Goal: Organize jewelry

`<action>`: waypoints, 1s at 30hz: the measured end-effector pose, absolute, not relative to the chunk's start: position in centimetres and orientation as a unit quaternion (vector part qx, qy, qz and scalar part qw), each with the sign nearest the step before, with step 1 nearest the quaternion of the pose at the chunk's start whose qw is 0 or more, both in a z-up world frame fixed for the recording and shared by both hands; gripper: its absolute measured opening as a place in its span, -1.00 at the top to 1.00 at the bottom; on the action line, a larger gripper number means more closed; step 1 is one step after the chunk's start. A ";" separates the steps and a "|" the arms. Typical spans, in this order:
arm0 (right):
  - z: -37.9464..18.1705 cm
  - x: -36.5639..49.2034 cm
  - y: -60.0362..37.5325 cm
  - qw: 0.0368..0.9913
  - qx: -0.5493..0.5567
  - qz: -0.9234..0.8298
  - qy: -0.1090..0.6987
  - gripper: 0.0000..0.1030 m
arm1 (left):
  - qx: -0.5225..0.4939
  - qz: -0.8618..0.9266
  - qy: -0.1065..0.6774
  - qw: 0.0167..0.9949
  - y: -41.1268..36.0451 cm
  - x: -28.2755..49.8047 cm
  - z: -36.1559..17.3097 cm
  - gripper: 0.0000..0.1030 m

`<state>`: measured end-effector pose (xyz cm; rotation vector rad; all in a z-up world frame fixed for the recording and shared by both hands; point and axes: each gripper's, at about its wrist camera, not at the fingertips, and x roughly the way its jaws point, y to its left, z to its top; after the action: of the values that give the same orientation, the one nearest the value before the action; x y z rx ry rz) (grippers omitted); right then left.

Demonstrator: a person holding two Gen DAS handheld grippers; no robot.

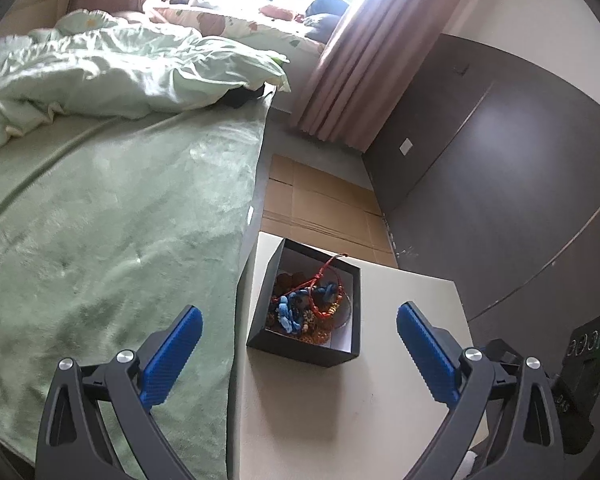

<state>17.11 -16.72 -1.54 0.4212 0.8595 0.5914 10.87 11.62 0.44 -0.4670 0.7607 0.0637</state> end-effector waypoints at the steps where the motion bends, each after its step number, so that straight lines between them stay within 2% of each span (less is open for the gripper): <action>1: -1.4 16.8 -17.2 0.847 0.198 0.277 0.407 -0.70 | -0.218 0.027 0.363 0.906 11.2 10.5 0.8 -0.84; 11: 0.5 14.2 -20.5 0.873 0.158 0.235 0.398 -0.84 | -0.145 0.028 0.343 0.928 7.3 8.6 2.1 -0.84; 30: 1.1 9.7 -20.8 0.896 0.060 0.224 0.379 -0.85 | -0.071 0.044 0.310 0.947 5.2 3.8 2.0 -0.84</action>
<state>9.70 -20.85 1.13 0.1235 0.7863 0.4644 3.79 5.23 2.00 -0.1451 0.6315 0.0900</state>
